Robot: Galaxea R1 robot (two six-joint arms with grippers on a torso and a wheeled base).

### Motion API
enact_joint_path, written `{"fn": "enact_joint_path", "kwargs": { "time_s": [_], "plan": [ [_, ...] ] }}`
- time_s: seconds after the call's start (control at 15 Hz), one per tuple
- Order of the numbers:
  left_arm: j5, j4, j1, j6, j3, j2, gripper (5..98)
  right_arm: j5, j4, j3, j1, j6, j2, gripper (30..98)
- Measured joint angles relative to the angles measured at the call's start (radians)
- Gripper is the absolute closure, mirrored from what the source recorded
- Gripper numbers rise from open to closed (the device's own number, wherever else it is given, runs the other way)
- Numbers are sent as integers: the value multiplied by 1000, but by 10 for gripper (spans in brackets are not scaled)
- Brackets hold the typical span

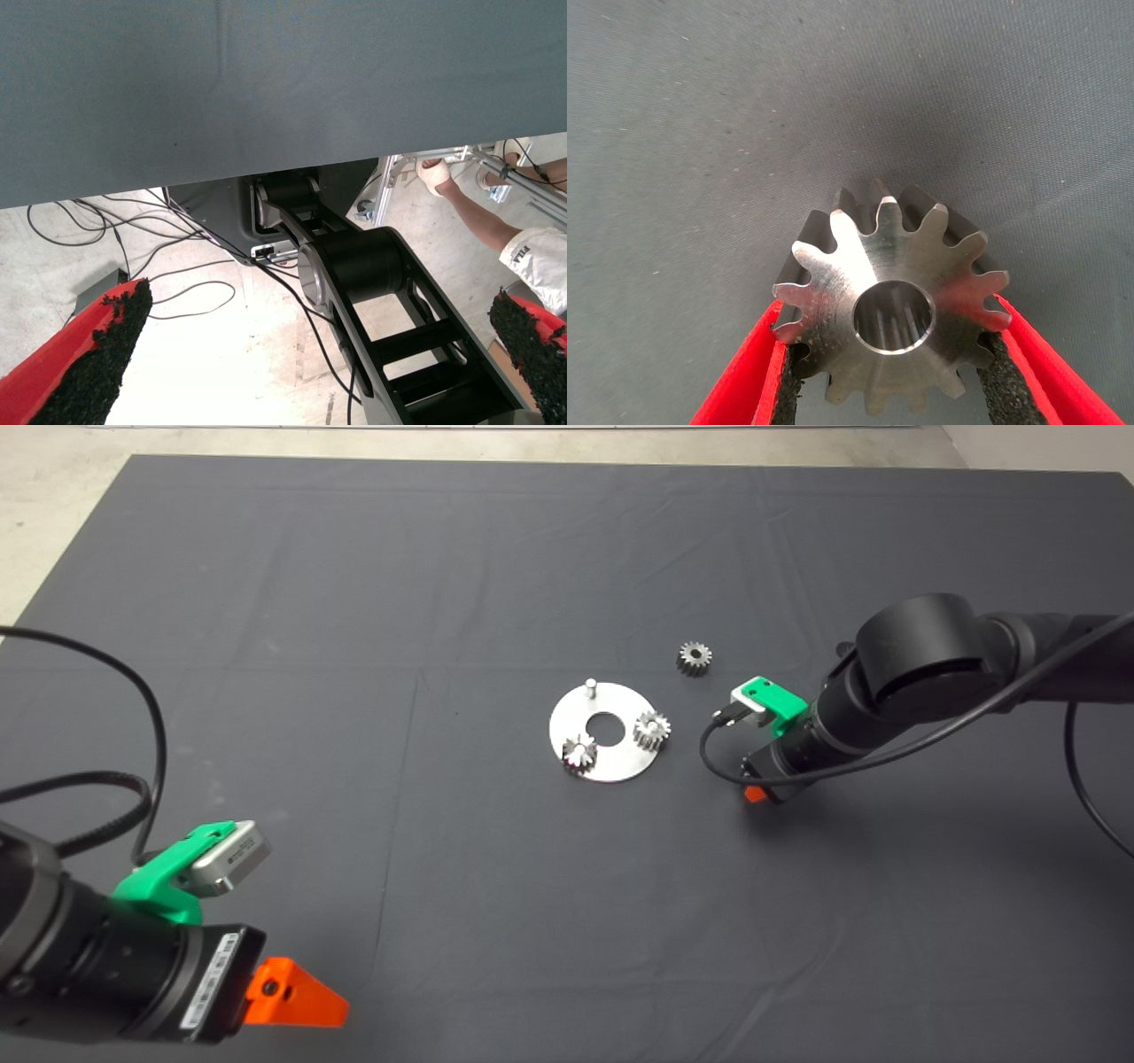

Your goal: Remove an incorrectly installed larger gear and replace it with the correct smaller gear

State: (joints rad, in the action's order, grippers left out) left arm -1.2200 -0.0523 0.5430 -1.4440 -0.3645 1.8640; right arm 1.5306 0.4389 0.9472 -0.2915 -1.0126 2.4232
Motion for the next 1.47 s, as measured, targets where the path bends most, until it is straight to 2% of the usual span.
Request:
{"fn": "enact_joint_path", "kwargs": {
  "time_s": [0.4,1.47],
  "plan": [
    [-1,0,0,0,0,0,53,0,71,0,17,0,-2,840],
    [-2,0,-8,-1,0,0,53,2,101,-1,22,-11,-8,815]
  ]
}}
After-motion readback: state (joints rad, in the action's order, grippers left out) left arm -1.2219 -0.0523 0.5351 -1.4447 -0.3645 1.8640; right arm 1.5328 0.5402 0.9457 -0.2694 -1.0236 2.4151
